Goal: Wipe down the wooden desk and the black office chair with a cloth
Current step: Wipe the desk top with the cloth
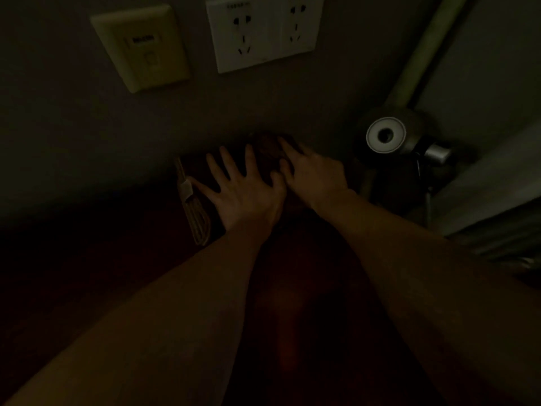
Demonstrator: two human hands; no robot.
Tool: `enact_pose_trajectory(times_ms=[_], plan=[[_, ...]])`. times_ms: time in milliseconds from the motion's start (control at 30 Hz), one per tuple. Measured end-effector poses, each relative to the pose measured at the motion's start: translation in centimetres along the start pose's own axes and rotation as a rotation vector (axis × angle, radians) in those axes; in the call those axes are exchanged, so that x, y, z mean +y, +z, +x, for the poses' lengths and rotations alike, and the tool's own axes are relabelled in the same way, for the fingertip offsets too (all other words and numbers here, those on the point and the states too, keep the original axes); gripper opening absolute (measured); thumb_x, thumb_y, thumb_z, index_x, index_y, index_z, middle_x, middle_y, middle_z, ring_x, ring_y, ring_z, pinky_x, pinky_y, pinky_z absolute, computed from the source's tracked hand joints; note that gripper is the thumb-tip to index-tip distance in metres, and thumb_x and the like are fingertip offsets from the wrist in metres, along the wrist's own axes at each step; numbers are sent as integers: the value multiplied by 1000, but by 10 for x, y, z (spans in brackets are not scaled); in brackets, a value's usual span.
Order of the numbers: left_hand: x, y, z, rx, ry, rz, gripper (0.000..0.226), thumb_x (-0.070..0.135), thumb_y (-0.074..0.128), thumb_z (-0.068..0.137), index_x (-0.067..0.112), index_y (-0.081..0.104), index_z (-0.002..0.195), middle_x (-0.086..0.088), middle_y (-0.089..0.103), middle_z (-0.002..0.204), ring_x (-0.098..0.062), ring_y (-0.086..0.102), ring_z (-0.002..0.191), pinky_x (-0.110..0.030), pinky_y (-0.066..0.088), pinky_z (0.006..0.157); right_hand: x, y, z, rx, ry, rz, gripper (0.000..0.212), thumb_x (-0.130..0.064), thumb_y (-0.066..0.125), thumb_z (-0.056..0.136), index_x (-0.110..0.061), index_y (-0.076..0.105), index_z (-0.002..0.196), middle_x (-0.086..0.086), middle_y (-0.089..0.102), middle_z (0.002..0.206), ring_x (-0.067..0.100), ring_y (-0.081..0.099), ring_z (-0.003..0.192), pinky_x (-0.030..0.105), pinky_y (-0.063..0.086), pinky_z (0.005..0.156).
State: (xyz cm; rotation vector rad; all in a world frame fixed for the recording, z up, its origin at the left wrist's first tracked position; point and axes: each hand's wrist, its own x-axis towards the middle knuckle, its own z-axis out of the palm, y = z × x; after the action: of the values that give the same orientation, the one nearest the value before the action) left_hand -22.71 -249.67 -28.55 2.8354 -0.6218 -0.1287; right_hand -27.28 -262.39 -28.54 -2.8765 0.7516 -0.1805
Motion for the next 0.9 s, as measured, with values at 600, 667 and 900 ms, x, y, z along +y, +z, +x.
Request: enact_pose_trajectory(times_ms=[600,667,900], plan=[[-38,-8,-46,-104,447,151,79,83,10,91,48,-6,160,-2,-10,174,-27,-14,159,-69,-10,120,-12,-10,-134,-28,352,143,60,-59,20,105,-41,9,161,13,44,152,34,52,128,45,44,97],[-46,-9,-57,-90,477,159,80,85,8,90,49,-6,160,-2,-10,173,-26,-14,159,-68,-11,121,-18,-10,-149,-36,378,118,62,-60,20,104,-41,8,161,13,35,159,36,43,138,49,40,102],[-69,-7,-107,-119,523,116,89,91,2,78,54,-4,159,0,-8,174,-27,-12,159,-69,-11,120,-38,-9,-210,-17,446,-2,64,-61,21,102,-41,10,161,10,15,169,34,18,152,54,16,120]])
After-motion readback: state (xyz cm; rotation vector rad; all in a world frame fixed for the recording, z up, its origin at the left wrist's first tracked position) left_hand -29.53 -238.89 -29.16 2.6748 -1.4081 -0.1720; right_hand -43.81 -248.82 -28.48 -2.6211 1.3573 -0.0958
